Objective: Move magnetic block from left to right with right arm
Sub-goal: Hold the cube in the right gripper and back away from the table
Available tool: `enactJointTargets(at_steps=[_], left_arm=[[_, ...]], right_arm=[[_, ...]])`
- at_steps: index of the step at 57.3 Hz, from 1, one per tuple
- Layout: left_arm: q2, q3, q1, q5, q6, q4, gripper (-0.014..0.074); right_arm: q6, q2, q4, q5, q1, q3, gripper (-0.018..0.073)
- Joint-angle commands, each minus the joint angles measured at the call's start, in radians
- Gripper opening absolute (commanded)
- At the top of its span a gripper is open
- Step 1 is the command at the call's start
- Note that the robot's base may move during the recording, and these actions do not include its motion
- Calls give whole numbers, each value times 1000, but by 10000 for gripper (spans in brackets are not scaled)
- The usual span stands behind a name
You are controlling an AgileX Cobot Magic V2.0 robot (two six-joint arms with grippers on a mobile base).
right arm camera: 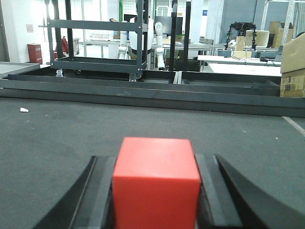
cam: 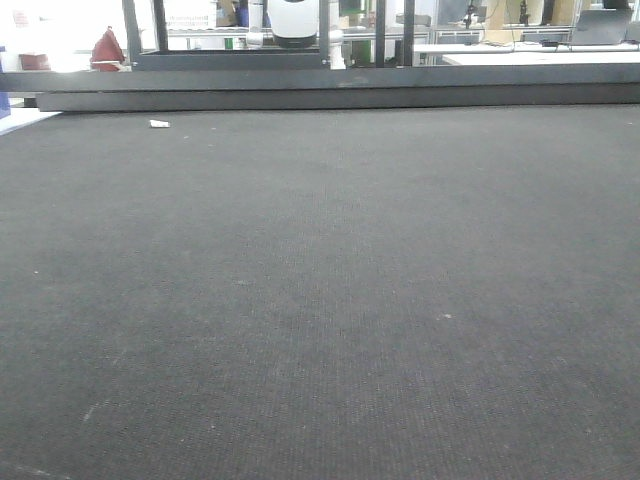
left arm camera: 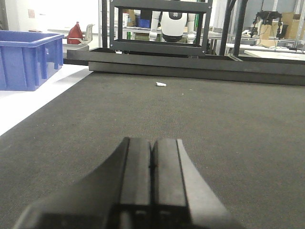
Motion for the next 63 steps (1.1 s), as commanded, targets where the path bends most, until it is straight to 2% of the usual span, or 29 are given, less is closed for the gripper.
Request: enactJointTargets(at_steps=[1, 63], left_arm=[[-12, 8, 0, -86, 0, -5, -126], [-12, 8, 0, -86, 0, -5, -126]], right_arm=[[-8, 8, 0, -91, -5, -28, 223], [-8, 8, 0, -91, -5, -28, 223]])
